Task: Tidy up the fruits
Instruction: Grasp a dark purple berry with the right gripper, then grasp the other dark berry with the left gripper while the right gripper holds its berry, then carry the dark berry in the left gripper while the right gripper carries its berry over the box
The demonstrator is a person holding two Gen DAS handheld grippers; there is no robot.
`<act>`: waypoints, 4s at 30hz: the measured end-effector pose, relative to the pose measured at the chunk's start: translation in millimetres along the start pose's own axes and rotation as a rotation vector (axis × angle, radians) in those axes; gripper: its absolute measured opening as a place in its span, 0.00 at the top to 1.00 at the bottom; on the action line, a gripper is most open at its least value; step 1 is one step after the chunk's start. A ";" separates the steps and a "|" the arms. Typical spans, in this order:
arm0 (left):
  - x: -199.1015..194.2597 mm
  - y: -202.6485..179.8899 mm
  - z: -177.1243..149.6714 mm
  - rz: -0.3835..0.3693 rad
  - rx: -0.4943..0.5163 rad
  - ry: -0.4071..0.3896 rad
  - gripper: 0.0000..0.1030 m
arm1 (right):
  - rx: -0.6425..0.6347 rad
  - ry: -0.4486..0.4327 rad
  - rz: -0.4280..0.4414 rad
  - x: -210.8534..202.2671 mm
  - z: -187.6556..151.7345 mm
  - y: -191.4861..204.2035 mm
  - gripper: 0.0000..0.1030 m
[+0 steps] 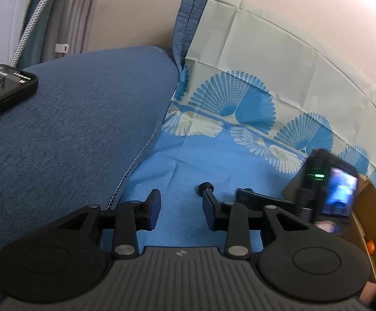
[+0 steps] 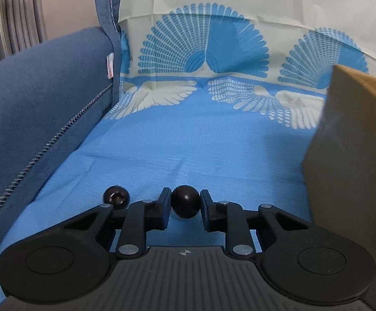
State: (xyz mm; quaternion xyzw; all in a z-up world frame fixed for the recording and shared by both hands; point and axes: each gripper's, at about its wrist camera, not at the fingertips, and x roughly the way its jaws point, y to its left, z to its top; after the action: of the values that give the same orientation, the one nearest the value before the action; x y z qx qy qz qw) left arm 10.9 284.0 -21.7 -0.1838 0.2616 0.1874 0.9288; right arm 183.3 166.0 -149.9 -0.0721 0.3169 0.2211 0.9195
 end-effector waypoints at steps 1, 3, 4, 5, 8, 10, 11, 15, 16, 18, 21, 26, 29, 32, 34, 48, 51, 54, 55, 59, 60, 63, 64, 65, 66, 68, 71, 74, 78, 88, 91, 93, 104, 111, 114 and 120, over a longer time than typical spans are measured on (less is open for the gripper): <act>-0.7 0.5 -0.1 0.001 -0.002 0.002 0.61 | 0.005 0.001 0.009 -8.5 -0.2 -1.7 0.76; -2.4 0.2 -0.3 0.001 -0.001 0.007 0.60 | 0.011 0.008 0.035 -25.4 -1.4 -5.2 0.76; -3.2 -0.3 0.0 -0.005 0.003 0.007 0.59 | 0.006 0.012 0.041 -34.4 -2.7 -5.8 0.76; -3.5 -0.8 0.4 -0.012 0.004 0.011 0.56 | -0.001 0.009 0.040 -46.4 -4.2 -6.1 0.76; -4.3 0.0 1.8 -0.016 -0.007 0.014 0.56 | -0.028 -0.035 0.049 -81.7 -6.0 -5.7 0.76; -5.9 0.1 1.9 -0.036 -0.009 0.016 0.56 | -0.054 -0.063 0.060 -105.5 -8.8 -4.3 0.76; -7.5 -0.4 1.5 -0.038 -0.005 0.011 0.56 | -0.054 -0.069 0.065 -115.3 -10.4 -4.9 0.76; -6.6 -3.9 0.2 -0.042 0.015 0.005 0.56 | -0.033 -0.086 0.069 -136.5 -12.5 -9.4 0.76; -4.2 -4.3 0.3 -0.044 0.015 0.007 0.56 | -0.036 -0.088 0.067 -137.4 -12.3 -9.4 0.76; 1.2 -4.5 0.2 -0.056 0.011 0.008 0.57 | -0.041 -0.079 0.063 -135.5 -12.9 -9.8 0.76; 9.2 -5.7 0.9 -0.052 0.006 -0.001 0.57 | -0.034 -0.038 0.060 -127.0 -14.9 -10.4 0.76; 28.7 -5.3 3.6 -0.049 -0.041 -0.014 0.65 | -0.054 0.060 0.031 -101.5 -21.9 -2.4 0.76; 38.0 -7.6 4.9 -0.047 -0.051 -0.034 0.69 | -0.074 0.095 0.020 -92.3 -25.1 2.9 0.76; 54.5 -14.6 4.3 -0.059 -0.030 -0.029 0.71 | -0.074 0.115 0.016 -86.7 -25.1 3.1 0.76; 67.8 -17.4 4.0 -0.055 -0.027 -0.019 0.71 | -0.060 0.131 0.011 -82.6 -24.5 1.2 0.76; 149.4 -44.8 -2.0 -0.043 0.055 0.072 0.64 | -0.020 0.205 0.000 -61.5 -29.3 -3.9 0.76; 162.6 -53.4 -6.3 -0.041 0.091 0.093 0.63 | -0.019 0.212 0.000 -59.7 -27.9 -4.9 0.76; 165.8 -64.0 -11.6 -0.020 0.162 0.070 0.59 | -0.018 0.222 -0.004 -56.9 -26.5 -6.8 0.76; 165.4 -66.1 -13.1 -0.011 0.181 0.063 0.59 | -0.018 0.225 -0.005 -56.0 -26.6 -7.0 0.76; 169.8 -67.8 -15.9 0.042 0.219 0.064 0.60 | -0.025 0.234 -0.009 -55.7 -27.0 -7.4 0.76; 170.8 -65.0 -15.3 0.043 0.205 0.070 0.63 | -0.028 0.236 -0.010 -55.9 -27.1 -7.1 0.76; 174.6 -57.0 -13.0 0.051 0.166 0.081 0.73 | -0.038 0.238 -0.012 -56.5 -27.1 -5.6 0.76; 174.9 -55.6 -12.5 0.053 0.162 0.080 0.73 | -0.041 0.239 -0.013 -57.0 -27.4 -5.2 0.76; 174.1 -54.7 -11.8 0.054 0.159 0.079 0.73 | -0.045 0.238 -0.014 -57.8 -27.6 -5.0 0.76; 172.5 -54.4 -11.3 0.059 0.160 0.075 0.74 | -0.049 0.238 -0.015 -58.3 -27.7 -4.7 0.76; 166.8 -54.5 -10.8 0.073 0.170 0.057 0.74 | -0.052 0.237 -0.016 -58.6 -28.0 -4.3 0.76; 154.5 -51.2 -8.6 0.071 0.160 0.044 0.74 | -0.057 0.222 -0.021 -60.8 -27.8 -3.1 0.76; 137.2 -47.1 -6.6 0.069 0.160 0.035 0.74 | -0.062 0.182 -0.016 -68.6 -26.7 -2.0 0.76; 103.0 -43.1 -4.3 0.073 0.174 0.004 0.74 | -0.077 0.078 0.000 -92.0 -22.6 0.0 0.76; -2.1 -41.6 2.3 -0.028 0.103 -0.151 0.74 | -0.007 -0.188 0.051 -171.4 -14.2 -16.1 0.76; -24.5 -53.4 2.5 -0.043 0.131 -0.184 0.74 | 0.010 -0.253 0.073 -197.9 -13.6 -26.3 0.76; -38.0 -64.7 3.4 -0.055 0.165 -0.205 0.74 | 0.015 -0.290 0.081 -214.5 -13.2 -33.1 0.76; -81.0 -114.3 9.4 -0.150 0.215 -0.271 0.74 | -0.004 -0.418 -0.001 -280.6 -7.4 -100.4 0.76; -79.0 -159.6 -4.8 -0.211 0.267 -0.236 0.73 | 0.045 -0.427 -0.100 -294.1 -6.8 -172.5 0.76; -72.7 -179.8 -19.2 -0.236 0.317 -0.206 0.73 | 0.032 -0.394 -0.138 -292.8 -10.5 -198.9 0.76; -57.8 -208.4 -52.5 -0.290 0.414 -0.174 0.73 | -0.048 -0.348 -0.232 -286.2 -20.1 -230.1 0.76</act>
State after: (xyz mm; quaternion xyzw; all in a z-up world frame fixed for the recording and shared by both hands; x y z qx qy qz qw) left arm 35.7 66.6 19.4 -0.0084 0.1843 0.0099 0.9828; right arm 75.5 -148.0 8.5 -0.0909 0.1375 0.1302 0.9777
